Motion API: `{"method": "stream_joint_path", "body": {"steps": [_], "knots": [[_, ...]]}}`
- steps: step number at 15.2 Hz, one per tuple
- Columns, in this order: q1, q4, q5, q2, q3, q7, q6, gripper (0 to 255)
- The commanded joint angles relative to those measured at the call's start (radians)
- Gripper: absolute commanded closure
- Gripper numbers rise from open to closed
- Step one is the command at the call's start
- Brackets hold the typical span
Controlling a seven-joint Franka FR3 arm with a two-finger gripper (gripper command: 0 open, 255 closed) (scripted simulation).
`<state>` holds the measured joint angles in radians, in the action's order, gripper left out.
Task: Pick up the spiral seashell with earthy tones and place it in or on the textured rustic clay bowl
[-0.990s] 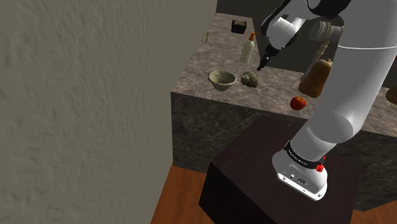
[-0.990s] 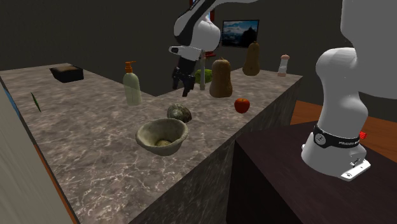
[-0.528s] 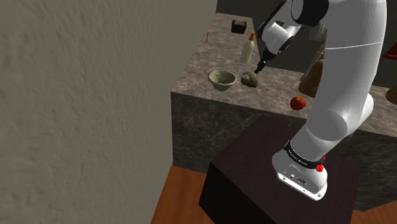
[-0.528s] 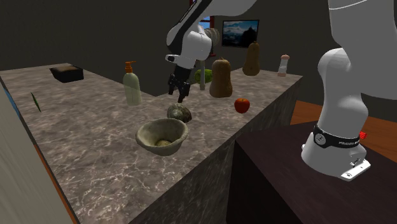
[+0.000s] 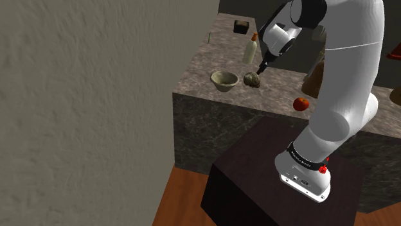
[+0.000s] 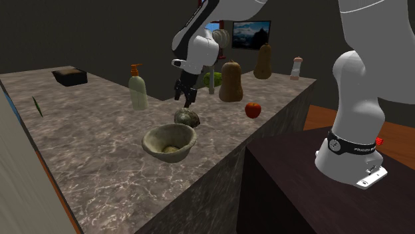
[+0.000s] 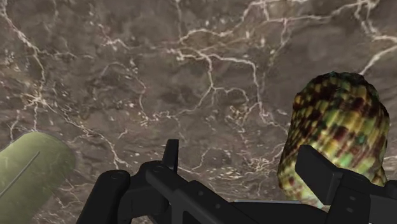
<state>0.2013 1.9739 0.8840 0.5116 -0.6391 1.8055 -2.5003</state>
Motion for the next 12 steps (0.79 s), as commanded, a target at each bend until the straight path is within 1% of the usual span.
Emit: {"method": "stream_joint_path", "body": {"steps": [1,2,3,12], "knots": [[-0.002,0.004,0.0,0.009,0.006,-0.001,0.006,0],[-0.002,0.004,0.0,0.009,0.006,-0.001,0.006,0],[-0.004,0.011,0.001,0.006,0.007,0.002,0.002,255],[-0.01,0.022,0.0,-0.002,0.005,0.001,-0.004,255]]}}
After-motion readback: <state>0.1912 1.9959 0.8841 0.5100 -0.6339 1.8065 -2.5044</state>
